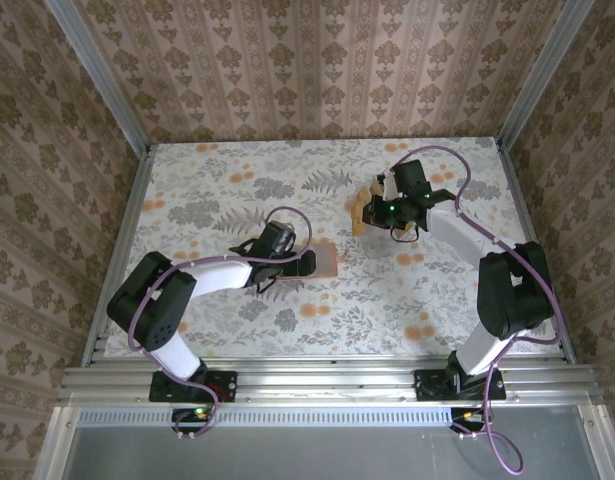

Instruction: Put the credit cards into the card holder

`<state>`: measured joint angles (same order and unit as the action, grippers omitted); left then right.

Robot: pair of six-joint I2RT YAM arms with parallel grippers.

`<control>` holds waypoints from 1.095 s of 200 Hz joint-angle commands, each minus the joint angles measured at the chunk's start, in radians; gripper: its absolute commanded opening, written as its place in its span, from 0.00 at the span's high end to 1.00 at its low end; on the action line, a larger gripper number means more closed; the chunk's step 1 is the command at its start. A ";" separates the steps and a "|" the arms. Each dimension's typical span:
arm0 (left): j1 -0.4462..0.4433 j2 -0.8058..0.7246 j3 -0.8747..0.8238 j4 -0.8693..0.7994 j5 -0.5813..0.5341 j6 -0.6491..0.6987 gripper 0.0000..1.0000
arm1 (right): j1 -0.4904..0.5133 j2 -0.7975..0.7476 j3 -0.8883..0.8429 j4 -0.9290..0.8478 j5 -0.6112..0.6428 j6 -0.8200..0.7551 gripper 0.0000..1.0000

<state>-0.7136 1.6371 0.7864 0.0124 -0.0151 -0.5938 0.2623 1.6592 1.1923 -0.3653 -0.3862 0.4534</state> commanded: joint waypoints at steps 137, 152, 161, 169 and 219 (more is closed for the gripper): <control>0.082 -0.009 0.078 -0.232 -0.108 0.137 0.00 | 0.093 0.007 -0.390 0.760 -0.242 0.333 1.00; 0.082 -0.012 0.065 -0.232 -0.115 0.135 0.00 | 0.111 0.030 -0.404 0.808 -0.237 0.347 1.00; 0.082 -0.014 0.056 -0.232 -0.119 0.133 0.00 | 0.119 0.045 -0.414 0.838 -0.235 0.357 1.00; 0.082 -0.014 0.050 -0.230 -0.121 0.132 0.00 | 0.123 0.059 -0.423 0.871 -0.239 0.369 1.00; 0.082 -0.015 0.022 -0.230 -0.135 0.129 0.00 | 0.132 0.139 -0.458 1.007 -0.259 0.416 1.00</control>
<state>-0.6334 1.6169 0.8280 -0.1974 -0.1223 -0.4774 0.3874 1.7657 0.7498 0.5297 -0.6189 0.8387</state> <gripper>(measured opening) 0.999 0.066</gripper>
